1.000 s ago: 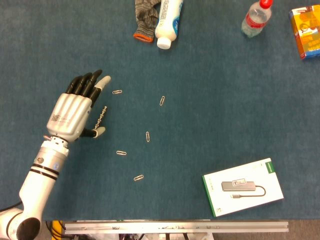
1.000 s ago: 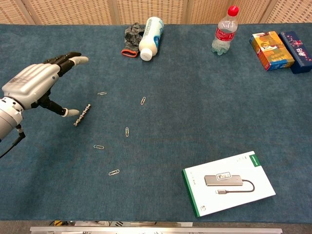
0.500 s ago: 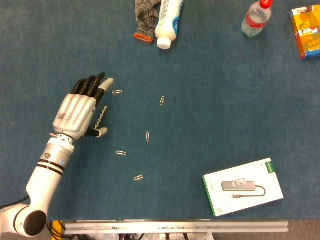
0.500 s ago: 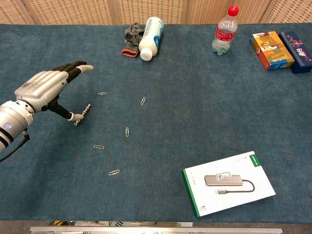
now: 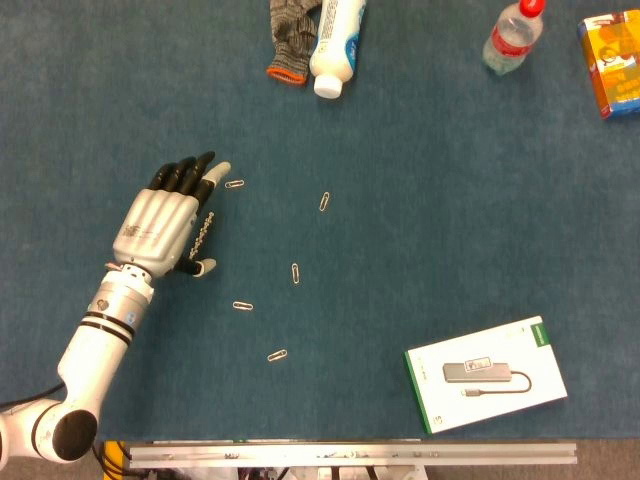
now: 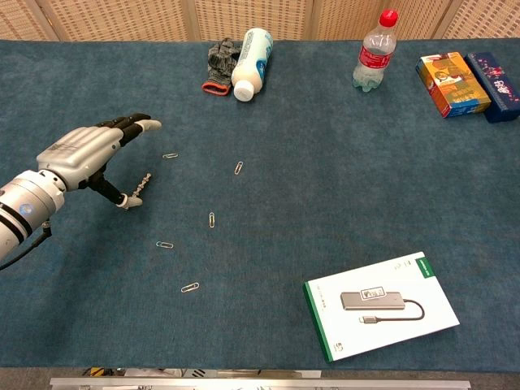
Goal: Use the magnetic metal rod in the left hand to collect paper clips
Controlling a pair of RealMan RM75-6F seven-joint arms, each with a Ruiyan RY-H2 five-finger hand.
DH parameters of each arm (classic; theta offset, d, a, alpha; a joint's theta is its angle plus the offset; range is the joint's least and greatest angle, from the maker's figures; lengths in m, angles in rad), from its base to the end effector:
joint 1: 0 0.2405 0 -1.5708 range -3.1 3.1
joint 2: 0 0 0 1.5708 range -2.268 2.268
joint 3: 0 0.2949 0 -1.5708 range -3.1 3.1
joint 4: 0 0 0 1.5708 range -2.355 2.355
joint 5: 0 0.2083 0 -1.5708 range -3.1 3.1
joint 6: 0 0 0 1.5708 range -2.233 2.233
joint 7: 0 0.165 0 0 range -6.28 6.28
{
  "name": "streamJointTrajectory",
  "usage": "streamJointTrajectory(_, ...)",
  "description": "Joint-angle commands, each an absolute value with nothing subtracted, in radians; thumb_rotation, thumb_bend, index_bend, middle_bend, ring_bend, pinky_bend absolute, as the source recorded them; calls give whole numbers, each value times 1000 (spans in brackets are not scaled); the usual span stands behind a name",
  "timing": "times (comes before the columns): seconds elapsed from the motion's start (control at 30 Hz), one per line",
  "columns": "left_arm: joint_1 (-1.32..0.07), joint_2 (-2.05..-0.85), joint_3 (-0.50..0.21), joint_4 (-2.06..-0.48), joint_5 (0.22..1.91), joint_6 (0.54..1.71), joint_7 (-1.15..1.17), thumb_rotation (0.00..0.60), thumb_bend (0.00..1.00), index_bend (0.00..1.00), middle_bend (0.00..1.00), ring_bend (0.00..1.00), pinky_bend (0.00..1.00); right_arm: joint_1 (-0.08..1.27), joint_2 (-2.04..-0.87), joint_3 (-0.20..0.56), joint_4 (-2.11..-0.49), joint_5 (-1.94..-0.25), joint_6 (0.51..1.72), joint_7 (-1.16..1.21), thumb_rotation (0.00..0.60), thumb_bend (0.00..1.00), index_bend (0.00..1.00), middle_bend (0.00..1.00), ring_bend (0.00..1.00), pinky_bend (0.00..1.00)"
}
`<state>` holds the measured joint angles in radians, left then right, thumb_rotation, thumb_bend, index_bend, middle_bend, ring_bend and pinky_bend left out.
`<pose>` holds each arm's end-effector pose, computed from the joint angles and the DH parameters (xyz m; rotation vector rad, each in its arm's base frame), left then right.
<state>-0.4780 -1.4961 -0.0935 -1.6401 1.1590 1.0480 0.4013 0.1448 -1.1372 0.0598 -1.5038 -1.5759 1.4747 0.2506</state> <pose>-0.2398 0.3020 -0.0144 -1.7851 -1.1137 -0.8094 -0.3407 -0.2289 0.1766 1.4250 -0.9666 1.1045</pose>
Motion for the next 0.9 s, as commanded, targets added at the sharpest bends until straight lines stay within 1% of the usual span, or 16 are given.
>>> streamJointTrajectory(0.03,-487,-1501,-88,-1634,1149,1038,408,600,0,0,0,0,80,145,-1139,58,-1502,-1575,1472,252,600,122,362,387,289,438)
streamJointTrajectory(0.53,-508,-1530,-86,-1596,1107,1030,411,600,0,0,0,0,80,150,-1151,57,-1506,-1570,1464,244,600,122,362,387,289,438)
streamJointTrajectory(0.9,-515,-1570,-84,-1548,1089,1055,442,600,0,0,0,0,80,150,-1156,58,-1507,-1567,1465,240,600,122,362,387,289,438)
